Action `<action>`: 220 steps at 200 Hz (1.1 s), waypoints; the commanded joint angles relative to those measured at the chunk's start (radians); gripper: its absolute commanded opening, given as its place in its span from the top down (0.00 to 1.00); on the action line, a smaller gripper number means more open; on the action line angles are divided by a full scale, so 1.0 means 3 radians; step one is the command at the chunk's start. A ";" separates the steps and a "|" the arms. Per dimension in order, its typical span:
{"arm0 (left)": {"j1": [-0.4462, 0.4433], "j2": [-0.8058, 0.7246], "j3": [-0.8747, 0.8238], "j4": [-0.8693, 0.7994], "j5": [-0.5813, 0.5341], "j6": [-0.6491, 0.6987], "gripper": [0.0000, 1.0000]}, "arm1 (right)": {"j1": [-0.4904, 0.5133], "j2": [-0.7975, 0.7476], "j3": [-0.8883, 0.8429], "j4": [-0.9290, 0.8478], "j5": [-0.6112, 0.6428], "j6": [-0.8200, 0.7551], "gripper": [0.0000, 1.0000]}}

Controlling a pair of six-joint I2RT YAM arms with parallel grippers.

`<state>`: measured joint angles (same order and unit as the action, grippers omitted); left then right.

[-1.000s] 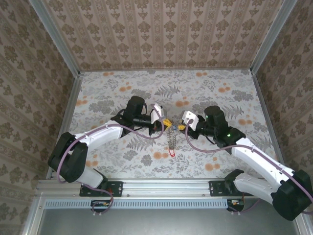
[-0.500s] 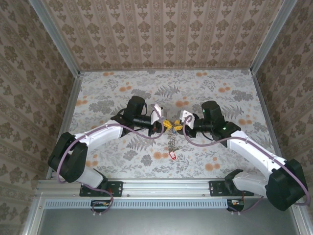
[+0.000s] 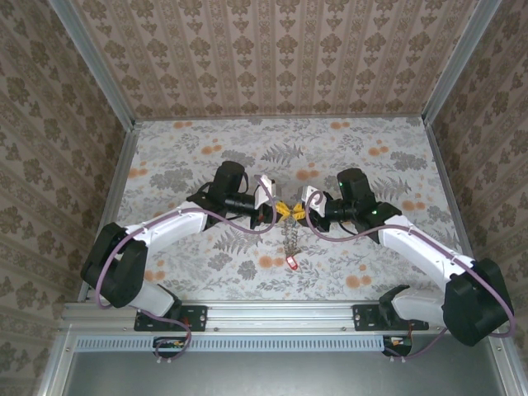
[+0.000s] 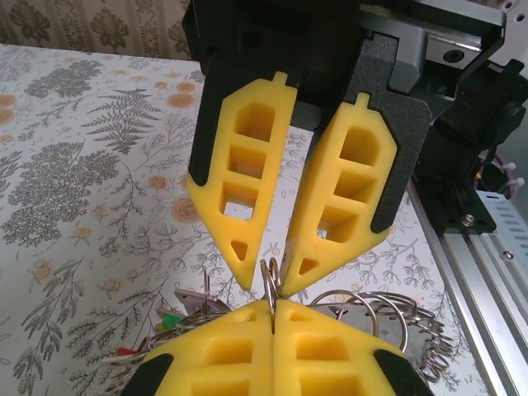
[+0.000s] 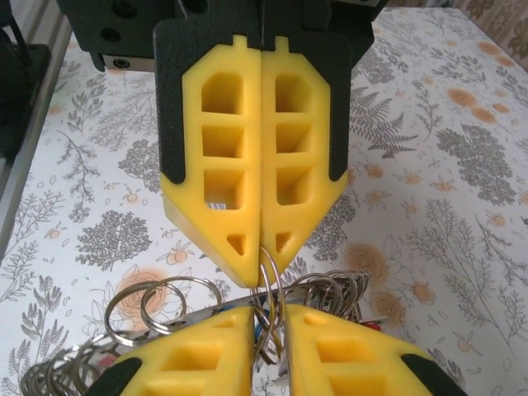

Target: Put the keys on the keyring

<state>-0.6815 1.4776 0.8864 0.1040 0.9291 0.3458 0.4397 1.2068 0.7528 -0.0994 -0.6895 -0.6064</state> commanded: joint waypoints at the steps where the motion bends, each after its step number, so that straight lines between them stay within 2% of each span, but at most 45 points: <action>1: -0.0034 -0.0059 0.0164 0.0073 0.0218 0.0095 1.00 | -0.0038 0.0052 0.0082 0.0085 -0.0167 -0.0042 0.85; 36: -0.0034 -0.0048 0.0174 0.0027 0.0135 0.0111 1.00 | -0.0049 0.0042 0.0129 -0.0022 -0.0118 -0.0091 0.94; 67: -0.0052 -0.0028 0.0290 -0.0303 -0.0022 0.0294 0.83 | -0.0044 0.0060 0.0332 -0.0407 -0.0177 -0.0275 0.99; 87: -0.0063 -0.0021 0.0335 -0.0387 -0.0100 0.0361 0.76 | -0.0033 0.0084 0.0445 -0.0593 -0.0177 -0.0337 1.00; 143: -0.0121 0.0075 0.0543 -0.0782 -0.0253 0.0576 0.75 | 0.0017 0.0090 0.0545 -0.0758 -0.0051 -0.0353 1.00; 165: -0.0126 0.0055 0.0538 -0.0830 -0.0389 0.0594 0.75 | 0.0022 0.0063 0.0538 -0.0756 -0.0035 -0.0346 1.00; 220: -0.0131 0.0053 0.0571 -0.0878 -0.0428 0.0603 0.76 | 0.0038 0.0007 0.0502 -0.0713 -0.0036 -0.0312 1.00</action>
<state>-0.7151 1.4906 1.0229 -0.1265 0.8158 0.4950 0.4431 1.2369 0.8818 -0.3225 -0.6838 -0.6857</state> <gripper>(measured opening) 0.245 0.060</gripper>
